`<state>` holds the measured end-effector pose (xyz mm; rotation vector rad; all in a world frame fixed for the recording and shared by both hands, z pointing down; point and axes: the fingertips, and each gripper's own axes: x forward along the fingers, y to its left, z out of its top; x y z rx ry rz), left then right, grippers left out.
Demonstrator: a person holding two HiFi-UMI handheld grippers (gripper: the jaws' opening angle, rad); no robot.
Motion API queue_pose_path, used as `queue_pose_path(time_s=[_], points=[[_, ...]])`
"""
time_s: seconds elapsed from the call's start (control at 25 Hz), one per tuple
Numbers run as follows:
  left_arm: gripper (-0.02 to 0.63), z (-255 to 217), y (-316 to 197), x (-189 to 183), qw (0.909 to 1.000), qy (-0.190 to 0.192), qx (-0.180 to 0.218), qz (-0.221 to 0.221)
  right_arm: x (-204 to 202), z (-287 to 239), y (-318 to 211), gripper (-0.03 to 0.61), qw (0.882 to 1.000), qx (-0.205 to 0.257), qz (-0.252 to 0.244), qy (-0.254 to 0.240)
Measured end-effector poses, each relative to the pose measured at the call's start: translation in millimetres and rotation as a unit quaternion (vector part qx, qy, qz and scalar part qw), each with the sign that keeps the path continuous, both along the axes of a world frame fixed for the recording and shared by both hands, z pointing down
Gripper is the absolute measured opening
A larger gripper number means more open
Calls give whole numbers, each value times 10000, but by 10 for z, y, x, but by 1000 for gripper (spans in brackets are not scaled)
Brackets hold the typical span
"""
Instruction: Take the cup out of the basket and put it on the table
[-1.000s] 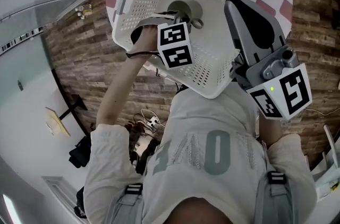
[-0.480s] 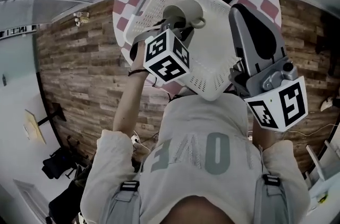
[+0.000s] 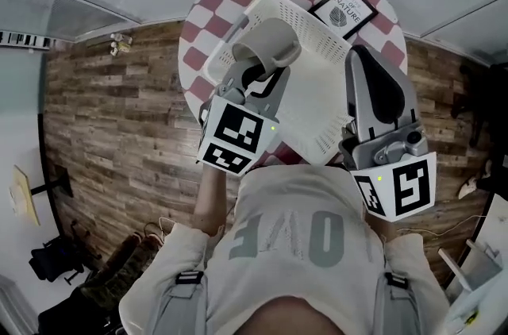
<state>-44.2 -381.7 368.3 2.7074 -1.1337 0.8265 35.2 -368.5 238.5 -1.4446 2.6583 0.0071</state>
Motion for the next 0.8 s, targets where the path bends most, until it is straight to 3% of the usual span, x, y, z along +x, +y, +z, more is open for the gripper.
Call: queue_pose_path(time_s=[0.16,0.32,0.4,0.52,0.8], points=[[40,-377,45,-209,9904,1191,455,-536,-210,59,129,9,9999,-89,-27,46],[40,-632,88,-391,9739,1714,1036,-1067,-314,121,173,9,9992,-282,-88,-253],[40,-790,128,-491,9609,2067,1321,-1286,-323,147,186,9,9990,-333,72,-297],[40,-1046,172,-654,9335,2644,1780,-1646,-298,169,164,9,9979,-409,254,-435],[40,-1326,219,-814,9053,2761,2594,-1919,-256,244,140,9,9966,-520,370,-529]])
